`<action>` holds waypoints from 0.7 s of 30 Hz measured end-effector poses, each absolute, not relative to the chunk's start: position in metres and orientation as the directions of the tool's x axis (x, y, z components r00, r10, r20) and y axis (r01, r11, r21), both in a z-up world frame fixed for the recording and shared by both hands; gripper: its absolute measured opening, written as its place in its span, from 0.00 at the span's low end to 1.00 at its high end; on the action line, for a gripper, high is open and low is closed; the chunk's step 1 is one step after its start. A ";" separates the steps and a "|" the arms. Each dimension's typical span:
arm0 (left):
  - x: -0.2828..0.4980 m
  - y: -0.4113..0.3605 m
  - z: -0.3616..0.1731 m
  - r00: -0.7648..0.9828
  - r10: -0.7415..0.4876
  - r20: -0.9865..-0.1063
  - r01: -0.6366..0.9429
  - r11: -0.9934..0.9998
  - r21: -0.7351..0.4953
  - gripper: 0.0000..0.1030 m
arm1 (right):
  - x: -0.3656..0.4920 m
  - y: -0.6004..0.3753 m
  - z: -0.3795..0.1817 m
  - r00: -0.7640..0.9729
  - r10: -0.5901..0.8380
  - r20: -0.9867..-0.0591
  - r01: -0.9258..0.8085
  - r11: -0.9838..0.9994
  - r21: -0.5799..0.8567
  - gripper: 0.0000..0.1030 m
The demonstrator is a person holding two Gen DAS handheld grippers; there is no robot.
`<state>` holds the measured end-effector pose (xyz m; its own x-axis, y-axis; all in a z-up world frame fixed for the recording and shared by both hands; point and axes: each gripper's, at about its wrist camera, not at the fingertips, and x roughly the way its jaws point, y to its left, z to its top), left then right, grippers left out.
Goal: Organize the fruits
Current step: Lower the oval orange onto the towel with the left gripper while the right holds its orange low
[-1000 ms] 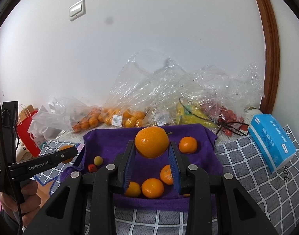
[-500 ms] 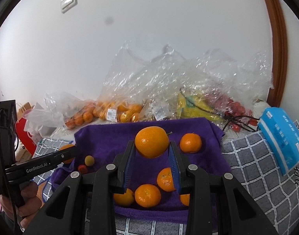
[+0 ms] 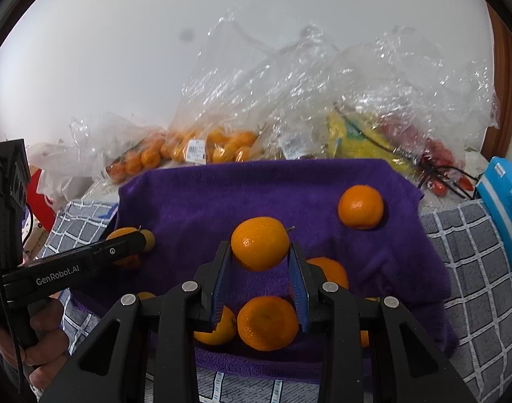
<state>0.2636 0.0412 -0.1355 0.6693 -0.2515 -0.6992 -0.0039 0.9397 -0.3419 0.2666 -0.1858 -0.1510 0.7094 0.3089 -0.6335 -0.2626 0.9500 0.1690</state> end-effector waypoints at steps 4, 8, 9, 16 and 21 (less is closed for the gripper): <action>0.264 0.043 -0.137 0.672 -0.267 -0.691 0.001 0.933 -0.360 0.31 | 0.268 -0.182 -0.157 0.701 0.300 -0.647 -0.268 0.951 0.151 0.33; 0.263 0.042 -0.137 0.674 -0.287 -0.681 0.013 0.926 -0.377 0.31 | 0.271 -0.180 -0.163 0.691 0.299 -0.659 -0.271 0.951 0.148 0.33; 0.263 0.042 -0.137 0.674 -0.288 -0.680 0.016 0.926 -0.376 0.31 | 0.272 -0.180 -0.164 0.688 0.300 -0.661 -0.272 0.951 0.148 0.33; 0.262 0.039 -0.137 0.674 -0.298 -0.676 0.035 0.927 -0.373 0.31 | 0.271 -0.175 -0.170 0.674 0.293 -0.678 -0.282 0.951 0.130 0.33; 0.264 0.038 -0.140 0.662 -0.309 -0.683 0.041 0.924 -0.379 0.31 | 0.271 -0.177 -0.170 0.672 0.293 -0.680 -0.280 0.951 0.134 0.33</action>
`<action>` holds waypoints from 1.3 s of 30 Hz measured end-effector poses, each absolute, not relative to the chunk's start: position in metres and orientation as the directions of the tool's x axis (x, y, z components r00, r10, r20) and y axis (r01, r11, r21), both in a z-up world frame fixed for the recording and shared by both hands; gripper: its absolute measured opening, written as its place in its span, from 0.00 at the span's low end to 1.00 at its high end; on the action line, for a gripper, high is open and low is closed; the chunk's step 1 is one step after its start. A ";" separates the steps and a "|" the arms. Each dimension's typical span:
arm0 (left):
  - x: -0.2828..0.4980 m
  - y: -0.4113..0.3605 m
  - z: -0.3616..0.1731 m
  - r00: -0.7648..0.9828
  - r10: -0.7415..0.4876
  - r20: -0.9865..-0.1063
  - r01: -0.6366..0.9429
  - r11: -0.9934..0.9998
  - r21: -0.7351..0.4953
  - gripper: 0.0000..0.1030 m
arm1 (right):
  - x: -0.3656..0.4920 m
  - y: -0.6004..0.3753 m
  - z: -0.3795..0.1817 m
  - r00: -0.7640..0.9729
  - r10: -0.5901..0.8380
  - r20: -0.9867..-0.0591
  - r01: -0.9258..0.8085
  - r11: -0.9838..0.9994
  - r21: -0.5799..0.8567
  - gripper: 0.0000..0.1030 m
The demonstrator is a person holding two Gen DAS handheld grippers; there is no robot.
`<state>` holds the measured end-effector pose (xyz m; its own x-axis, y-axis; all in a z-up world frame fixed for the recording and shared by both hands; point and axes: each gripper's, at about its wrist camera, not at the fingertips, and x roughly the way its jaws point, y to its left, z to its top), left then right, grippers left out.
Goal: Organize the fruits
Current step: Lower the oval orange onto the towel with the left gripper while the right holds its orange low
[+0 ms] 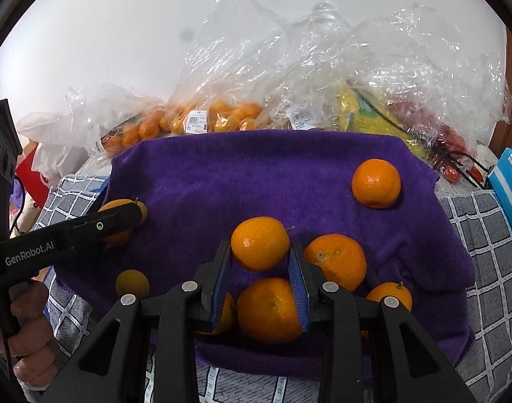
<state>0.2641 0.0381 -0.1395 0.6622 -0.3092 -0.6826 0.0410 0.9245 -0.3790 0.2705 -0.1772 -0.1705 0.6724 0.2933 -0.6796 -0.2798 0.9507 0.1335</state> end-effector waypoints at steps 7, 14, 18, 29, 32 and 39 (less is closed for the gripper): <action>0.265 0.035 -0.143 0.647 -0.315 -0.694 0.048 0.926 -0.375 0.31 | 0.271 -0.178 -0.171 0.674 0.292 -0.679 -0.280 0.951 0.130 0.33; 0.265 0.033 -0.142 0.649 -0.304 -0.697 0.050 0.932 -0.360 0.31 | 0.270 -0.178 -0.171 0.677 0.290 -0.677 -0.279 0.952 0.128 0.33; 0.264 0.032 -0.142 0.651 -0.296 -0.699 0.051 0.936 -0.349 0.31 | 0.268 -0.178 -0.170 0.679 0.287 -0.676 -0.277 0.953 0.126 0.33; 0.264 0.029 -0.142 0.660 -0.261 -0.704 0.054 0.952 -0.302 0.31 | 0.267 -0.178 -0.170 0.681 0.285 -0.674 -0.276 0.953 0.124 0.33; 0.264 0.028 -0.142 0.661 -0.257 -0.705 0.057 0.954 -0.295 0.31 | 0.267 -0.178 -0.170 0.682 0.284 -0.674 -0.275 0.953 0.123 0.33; 0.263 0.027 -0.143 0.663 -0.255 -0.704 0.059 0.955 -0.290 0.31 | 0.267 -0.178 -0.170 0.683 0.285 -0.672 -0.273 0.954 0.126 0.33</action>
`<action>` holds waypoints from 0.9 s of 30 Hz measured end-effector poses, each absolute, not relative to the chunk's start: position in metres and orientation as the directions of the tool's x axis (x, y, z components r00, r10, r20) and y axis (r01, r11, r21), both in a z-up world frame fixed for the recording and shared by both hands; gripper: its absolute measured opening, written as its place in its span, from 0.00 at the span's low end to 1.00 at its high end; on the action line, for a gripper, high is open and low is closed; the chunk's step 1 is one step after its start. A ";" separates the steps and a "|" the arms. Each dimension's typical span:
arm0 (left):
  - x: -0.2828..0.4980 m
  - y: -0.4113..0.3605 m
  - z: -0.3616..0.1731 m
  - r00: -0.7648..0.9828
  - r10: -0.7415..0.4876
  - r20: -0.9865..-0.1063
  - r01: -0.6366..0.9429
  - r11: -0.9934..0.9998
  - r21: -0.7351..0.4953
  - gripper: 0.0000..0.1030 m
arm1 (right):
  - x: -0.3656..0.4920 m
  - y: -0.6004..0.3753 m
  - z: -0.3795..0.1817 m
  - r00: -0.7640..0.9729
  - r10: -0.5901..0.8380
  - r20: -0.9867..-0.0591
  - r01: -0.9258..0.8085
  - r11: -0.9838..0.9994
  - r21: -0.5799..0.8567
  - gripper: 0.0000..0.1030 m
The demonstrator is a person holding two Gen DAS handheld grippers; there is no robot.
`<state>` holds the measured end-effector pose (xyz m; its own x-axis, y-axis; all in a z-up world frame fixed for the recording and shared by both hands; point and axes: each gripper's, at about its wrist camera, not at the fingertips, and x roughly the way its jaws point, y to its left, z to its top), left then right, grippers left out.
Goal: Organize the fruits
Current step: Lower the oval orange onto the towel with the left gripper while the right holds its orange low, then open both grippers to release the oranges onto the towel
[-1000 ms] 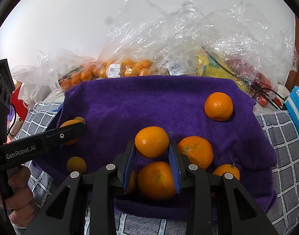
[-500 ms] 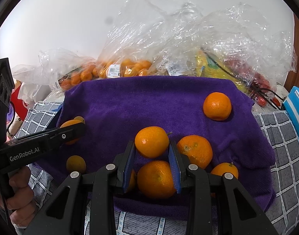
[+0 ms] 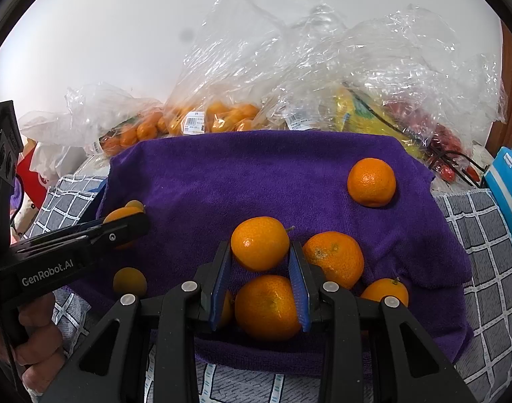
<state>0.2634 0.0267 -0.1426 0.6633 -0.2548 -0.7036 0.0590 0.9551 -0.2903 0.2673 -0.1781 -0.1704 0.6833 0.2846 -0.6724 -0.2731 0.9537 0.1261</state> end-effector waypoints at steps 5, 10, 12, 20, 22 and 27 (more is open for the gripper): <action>0.263 0.027 -0.143 0.664 -0.257 -0.702 0.064 0.955 -0.288 0.31 | 0.268 -0.179 -0.170 0.681 0.291 -0.672 -0.273 0.952 0.136 0.34; 0.263 0.025 -0.142 0.664 -0.256 -0.703 0.067 0.956 -0.284 0.31 | 0.265 -0.180 -0.168 0.687 0.290 -0.666 -0.268 0.953 0.137 0.34; 0.262 0.024 -0.142 0.667 -0.256 -0.700 0.069 0.956 -0.284 0.31 | 0.263 -0.181 -0.166 0.695 0.290 -0.657 -0.267 0.954 0.139 0.34; 0.253 0.023 -0.129 0.711 -0.263 -0.652 0.095 0.955 -0.282 0.35 | 0.259 -0.188 -0.158 0.725 0.293 -0.624 -0.244 0.956 0.166 0.38; 0.253 0.022 -0.129 0.711 -0.261 -0.653 0.096 0.956 -0.277 0.35 | 0.259 -0.189 -0.157 0.730 0.291 -0.619 -0.240 0.956 0.167 0.38; 0.253 0.019 -0.129 0.716 -0.240 -0.656 0.095 0.964 -0.249 0.39 | 0.257 -0.191 -0.156 0.735 0.282 -0.616 -0.227 0.959 0.169 0.40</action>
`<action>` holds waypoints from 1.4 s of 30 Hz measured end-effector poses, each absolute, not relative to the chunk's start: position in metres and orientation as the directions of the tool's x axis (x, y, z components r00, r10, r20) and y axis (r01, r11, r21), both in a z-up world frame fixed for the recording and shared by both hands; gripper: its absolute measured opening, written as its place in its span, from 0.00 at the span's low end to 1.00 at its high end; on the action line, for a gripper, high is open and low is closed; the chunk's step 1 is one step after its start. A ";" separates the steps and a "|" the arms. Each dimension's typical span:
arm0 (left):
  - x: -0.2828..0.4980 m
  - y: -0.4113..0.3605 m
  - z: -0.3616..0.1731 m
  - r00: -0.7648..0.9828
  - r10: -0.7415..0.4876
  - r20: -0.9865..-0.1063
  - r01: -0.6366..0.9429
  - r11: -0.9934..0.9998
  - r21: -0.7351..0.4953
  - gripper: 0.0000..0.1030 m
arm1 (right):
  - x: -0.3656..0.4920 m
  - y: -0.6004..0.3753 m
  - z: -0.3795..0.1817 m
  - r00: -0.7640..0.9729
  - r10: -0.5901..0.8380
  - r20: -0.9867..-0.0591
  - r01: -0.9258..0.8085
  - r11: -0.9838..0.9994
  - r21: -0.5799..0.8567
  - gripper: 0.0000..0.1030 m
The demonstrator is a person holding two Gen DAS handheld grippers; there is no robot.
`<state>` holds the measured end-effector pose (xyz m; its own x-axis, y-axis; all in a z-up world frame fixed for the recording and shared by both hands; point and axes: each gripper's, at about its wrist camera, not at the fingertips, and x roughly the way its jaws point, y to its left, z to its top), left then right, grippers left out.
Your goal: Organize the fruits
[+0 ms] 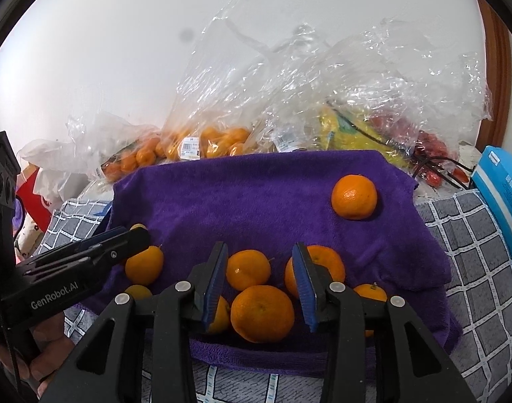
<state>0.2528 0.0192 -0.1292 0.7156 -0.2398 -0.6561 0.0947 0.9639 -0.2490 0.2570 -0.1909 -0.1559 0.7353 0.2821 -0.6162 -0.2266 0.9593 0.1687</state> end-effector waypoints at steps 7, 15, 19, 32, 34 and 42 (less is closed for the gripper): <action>0.249 0.017 -0.123 0.735 -0.192 -0.650 0.080 0.977 -0.199 0.42 | 0.251 -0.186 -0.147 0.748 0.262 -0.610 -0.224 0.964 0.140 0.45; 0.241 0.013 -0.099 0.732 -0.090 -0.676 0.044 0.995 -0.085 0.42 | 0.226 -0.182 -0.101 0.792 0.201 -0.576 -0.192 0.978 0.078 0.52; 0.225 0.009 -0.089 0.712 -0.043 -0.701 0.035 0.999 -0.026 0.43 | 0.203 -0.181 -0.084 0.807 0.157 -0.569 -0.172 0.985 0.028 0.55; 0.145 0.013 -0.055 0.707 -0.048 -0.706 0.015 0.998 -0.053 0.52 | 0.108 -0.199 -0.056 0.820 0.062 -0.570 -0.057 0.998 0.027 0.57; 0.135 0.013 -0.051 0.709 -0.050 -0.704 0.011 0.998 -0.060 0.54 | 0.095 -0.203 -0.052 0.817 0.060 -0.574 -0.049 0.998 0.034 0.57; 0.084 0.009 -0.026 0.746 -0.043 -0.664 0.008 0.998 -0.055 0.69 | 0.051 -0.210 -0.043 0.826 0.049 -0.562 -0.043 0.999 0.024 0.75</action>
<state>0.0838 0.0091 -0.0264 0.7464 -0.0426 -0.6641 0.0078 0.9984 -0.0553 0.0514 -0.2096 -0.0428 0.8260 0.0486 -0.5616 -0.0427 0.9988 0.0236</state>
